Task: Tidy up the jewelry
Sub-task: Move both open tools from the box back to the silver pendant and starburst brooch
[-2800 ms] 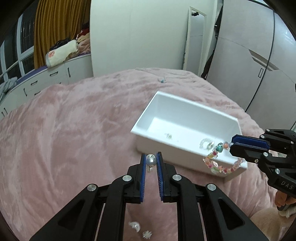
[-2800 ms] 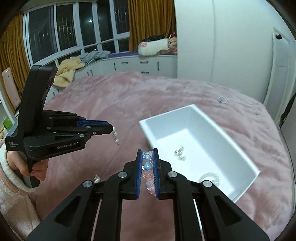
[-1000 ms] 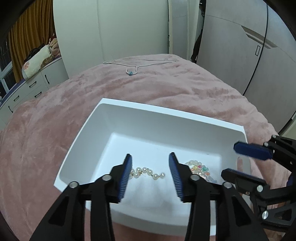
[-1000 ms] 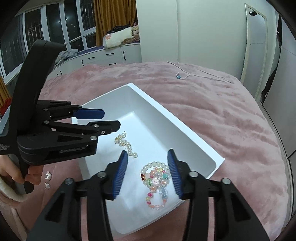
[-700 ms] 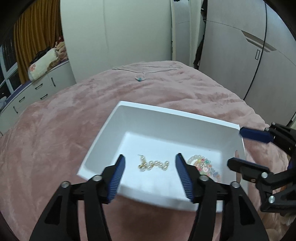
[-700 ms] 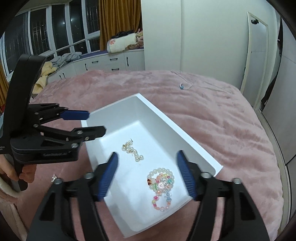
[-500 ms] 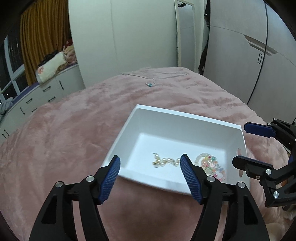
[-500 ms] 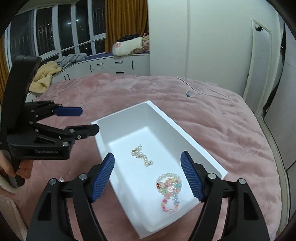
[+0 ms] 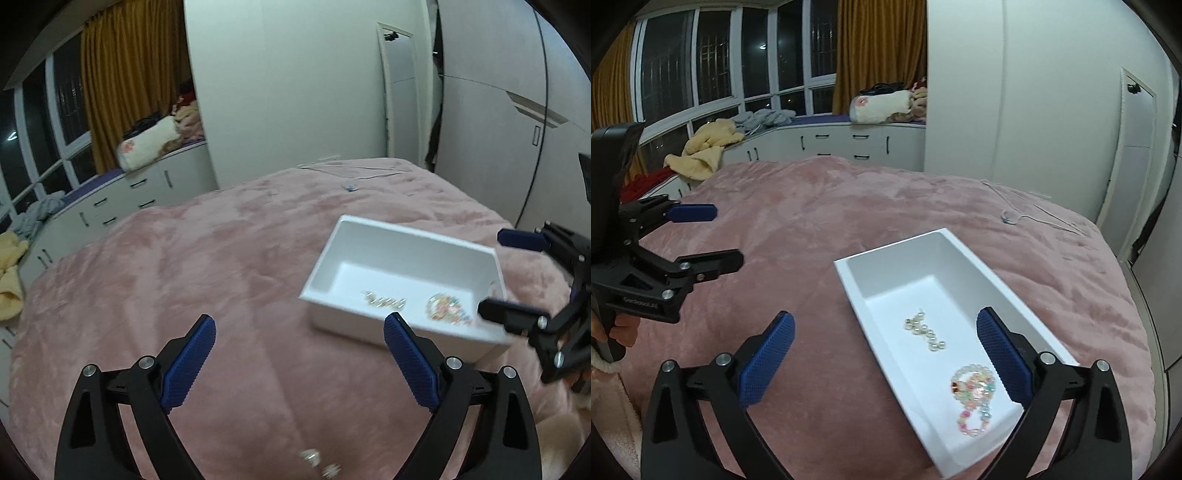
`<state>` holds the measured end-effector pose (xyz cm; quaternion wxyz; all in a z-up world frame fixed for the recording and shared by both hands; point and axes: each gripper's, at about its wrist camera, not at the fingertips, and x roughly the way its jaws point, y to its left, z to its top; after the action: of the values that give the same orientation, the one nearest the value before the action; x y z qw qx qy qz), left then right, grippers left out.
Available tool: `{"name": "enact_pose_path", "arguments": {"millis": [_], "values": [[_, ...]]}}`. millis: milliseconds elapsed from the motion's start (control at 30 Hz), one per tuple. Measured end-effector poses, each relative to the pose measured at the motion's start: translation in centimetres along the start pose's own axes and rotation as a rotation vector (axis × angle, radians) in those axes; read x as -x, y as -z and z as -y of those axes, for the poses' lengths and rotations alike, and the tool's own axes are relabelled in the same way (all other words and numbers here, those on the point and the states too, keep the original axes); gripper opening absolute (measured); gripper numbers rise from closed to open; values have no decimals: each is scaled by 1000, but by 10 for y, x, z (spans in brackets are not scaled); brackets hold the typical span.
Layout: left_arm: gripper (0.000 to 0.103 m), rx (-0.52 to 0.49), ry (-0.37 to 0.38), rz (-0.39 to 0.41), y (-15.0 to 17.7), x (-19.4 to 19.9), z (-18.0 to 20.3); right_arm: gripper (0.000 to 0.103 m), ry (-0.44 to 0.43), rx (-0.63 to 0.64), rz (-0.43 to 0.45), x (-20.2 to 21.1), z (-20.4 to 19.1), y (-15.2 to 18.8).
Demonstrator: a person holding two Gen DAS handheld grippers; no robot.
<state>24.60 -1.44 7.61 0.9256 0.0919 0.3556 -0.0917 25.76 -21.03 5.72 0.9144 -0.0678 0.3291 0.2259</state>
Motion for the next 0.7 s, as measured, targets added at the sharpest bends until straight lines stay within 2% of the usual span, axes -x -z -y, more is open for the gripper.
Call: {"name": "enact_pose_path", "arguments": {"millis": [333, 700], "values": [[94, 54, -31, -61, 54, 2, -50, 98, -111, 117, -46, -25, -72, 7], [94, 79, 74, -112, 99, -10, -66, 98, -195, 233, -138, -52, -132, 37]]}}
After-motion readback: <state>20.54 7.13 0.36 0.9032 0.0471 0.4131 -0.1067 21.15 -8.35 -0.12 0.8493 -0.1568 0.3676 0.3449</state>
